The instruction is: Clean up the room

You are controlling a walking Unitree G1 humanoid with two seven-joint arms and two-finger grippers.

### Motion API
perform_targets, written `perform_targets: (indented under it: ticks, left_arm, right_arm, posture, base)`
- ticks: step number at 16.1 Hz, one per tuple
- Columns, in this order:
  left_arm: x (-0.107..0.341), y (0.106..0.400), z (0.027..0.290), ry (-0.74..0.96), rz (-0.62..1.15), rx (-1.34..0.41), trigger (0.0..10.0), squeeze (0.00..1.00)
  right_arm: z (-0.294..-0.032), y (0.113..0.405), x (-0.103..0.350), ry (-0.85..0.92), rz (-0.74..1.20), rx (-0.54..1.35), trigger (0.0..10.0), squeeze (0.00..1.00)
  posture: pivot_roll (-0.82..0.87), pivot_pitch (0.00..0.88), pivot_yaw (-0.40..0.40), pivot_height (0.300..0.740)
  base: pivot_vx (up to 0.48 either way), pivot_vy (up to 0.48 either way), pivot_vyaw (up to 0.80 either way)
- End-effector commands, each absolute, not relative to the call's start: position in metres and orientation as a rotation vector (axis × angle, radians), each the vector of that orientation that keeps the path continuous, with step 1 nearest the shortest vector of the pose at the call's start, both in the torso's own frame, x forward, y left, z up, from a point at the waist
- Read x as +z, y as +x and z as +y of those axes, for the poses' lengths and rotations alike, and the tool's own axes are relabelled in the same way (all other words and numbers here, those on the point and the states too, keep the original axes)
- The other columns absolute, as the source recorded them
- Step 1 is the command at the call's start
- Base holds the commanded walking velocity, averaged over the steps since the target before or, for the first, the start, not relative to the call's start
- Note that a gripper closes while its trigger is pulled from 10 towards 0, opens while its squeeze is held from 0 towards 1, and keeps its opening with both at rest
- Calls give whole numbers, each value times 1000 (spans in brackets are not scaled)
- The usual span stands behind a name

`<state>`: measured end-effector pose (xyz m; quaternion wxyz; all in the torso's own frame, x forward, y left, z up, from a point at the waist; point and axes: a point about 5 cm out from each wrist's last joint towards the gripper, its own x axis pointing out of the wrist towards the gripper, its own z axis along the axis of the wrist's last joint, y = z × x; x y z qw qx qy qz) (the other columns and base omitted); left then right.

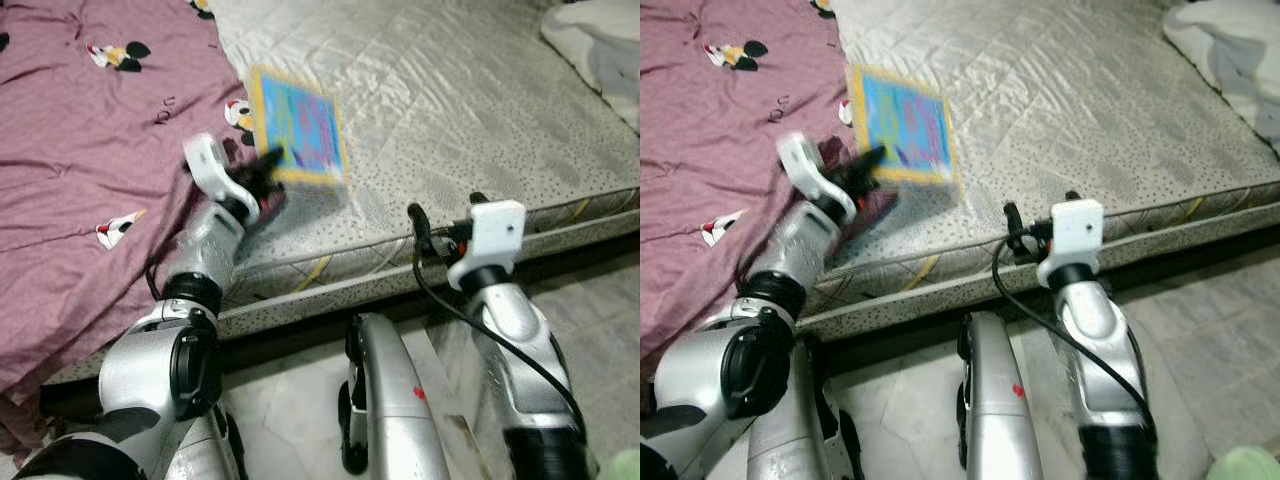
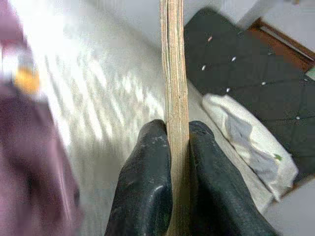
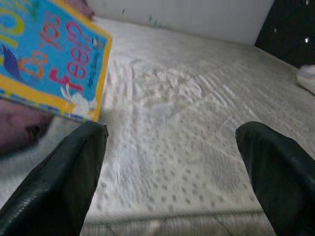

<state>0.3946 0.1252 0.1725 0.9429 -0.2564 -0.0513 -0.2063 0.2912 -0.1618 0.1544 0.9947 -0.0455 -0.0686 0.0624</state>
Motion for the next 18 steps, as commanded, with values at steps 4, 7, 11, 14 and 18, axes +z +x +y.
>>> perform_targets:
  ticks: [4,7,11,14,18]
  left_arm:
    - [217,374,150,-265,-400,-401,0,0]
    - [209,345,159,-178,-418,-357,0,0]
    - [197,306,151,-59,-390,-402,0,0]
    - [183,297,157,-52,-343,-349,0,0]
    - [150,281,157,-44,-223,-298,0,0]
  right_arm:
    - [-154,299,151,-62,-158,106,10000,0]
    - [-150,299,147,45,-149,146,10000,0]
    - [-137,300,143,45,-143,201,10000,0]
    - [-138,304,146,45,-150,218,10000,0]
    - [-147,300,145,60,-150,177,10000,0]
  posture:
    - [-37,0,-49,501]
    - [-17,0,-43,516]
    - [30,0,-79,566]
    - [28,0,-86,591]
    - [-5,0,-53,621]
  base:
    - [0,0,0]
    - [0,0,0]
    - [0,0,0]
    - [0,0,0]
    - [0,0,0]
